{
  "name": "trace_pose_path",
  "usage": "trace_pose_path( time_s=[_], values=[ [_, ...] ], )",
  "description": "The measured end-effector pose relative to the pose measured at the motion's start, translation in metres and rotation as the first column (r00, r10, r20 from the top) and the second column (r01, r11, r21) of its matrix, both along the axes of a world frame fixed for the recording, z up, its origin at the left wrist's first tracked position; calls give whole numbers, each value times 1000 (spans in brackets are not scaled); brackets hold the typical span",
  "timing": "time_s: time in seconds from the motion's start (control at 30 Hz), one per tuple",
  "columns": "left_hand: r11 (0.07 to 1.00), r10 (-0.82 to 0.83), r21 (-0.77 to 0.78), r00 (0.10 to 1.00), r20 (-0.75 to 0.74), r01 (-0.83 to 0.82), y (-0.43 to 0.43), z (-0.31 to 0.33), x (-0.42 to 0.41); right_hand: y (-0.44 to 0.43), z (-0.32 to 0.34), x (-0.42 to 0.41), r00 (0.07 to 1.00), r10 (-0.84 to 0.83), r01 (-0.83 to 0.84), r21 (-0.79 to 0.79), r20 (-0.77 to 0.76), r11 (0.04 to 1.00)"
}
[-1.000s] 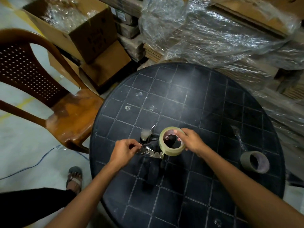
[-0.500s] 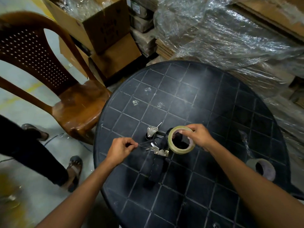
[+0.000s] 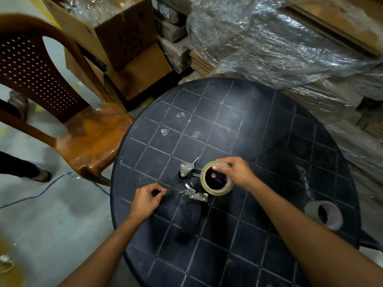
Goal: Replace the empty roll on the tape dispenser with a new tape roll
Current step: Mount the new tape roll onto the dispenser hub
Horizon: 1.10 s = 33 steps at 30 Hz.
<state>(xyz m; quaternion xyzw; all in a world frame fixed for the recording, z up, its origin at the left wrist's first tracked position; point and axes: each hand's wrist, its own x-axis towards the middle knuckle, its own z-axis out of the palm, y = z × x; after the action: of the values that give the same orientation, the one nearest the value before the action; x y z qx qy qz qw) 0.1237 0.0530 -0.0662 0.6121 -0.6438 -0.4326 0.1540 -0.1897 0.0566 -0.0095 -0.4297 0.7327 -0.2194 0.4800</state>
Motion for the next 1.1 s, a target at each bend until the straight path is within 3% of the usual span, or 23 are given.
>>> trace_pose_path(
  time_s=[0.2, 0.5, 0.63, 0.73, 0.83, 0.97, 1.03, 1.1],
  values=[
    [995, -4, -99, 996, 93, 13, 3, 1, -8, -8, -4, 2, 1000, -16, 16, -6, 1, 1000],
    [998, -19, -62, 989, 147, 29, 0, 3, 5, -13, -4, -1, 999, -30, 28, 39, 43, 999],
    [979, 116, -179, 988, 104, -96, -10, 27, -13, -10, -5, 2, 997, -34, 32, 25, 66, 999],
    [962, 117, -244, 993, -30, -121, -21, 52, -50, -9, -9, 4, 997, -48, 47, 17, 57, 999],
    [993, -40, -110, 997, -71, 32, -33, 68, -95, -7, -13, 5, 998, -49, 49, 15, 31, 999],
    [936, -351, 44, 931, 95, 348, -54, 66, -137, -5, -17, 7, 994, -107, 107, -31, 0, 994],
    [911, -403, 145, 909, 107, 386, -70, 64, -145, -5, -19, 7, 992, -127, 126, -36, -12, 991],
    [883, -393, 291, 919, 26, 370, -84, 64, -150, -5, -21, 6, 992, -127, 126, -39, -12, 991]
  ],
)
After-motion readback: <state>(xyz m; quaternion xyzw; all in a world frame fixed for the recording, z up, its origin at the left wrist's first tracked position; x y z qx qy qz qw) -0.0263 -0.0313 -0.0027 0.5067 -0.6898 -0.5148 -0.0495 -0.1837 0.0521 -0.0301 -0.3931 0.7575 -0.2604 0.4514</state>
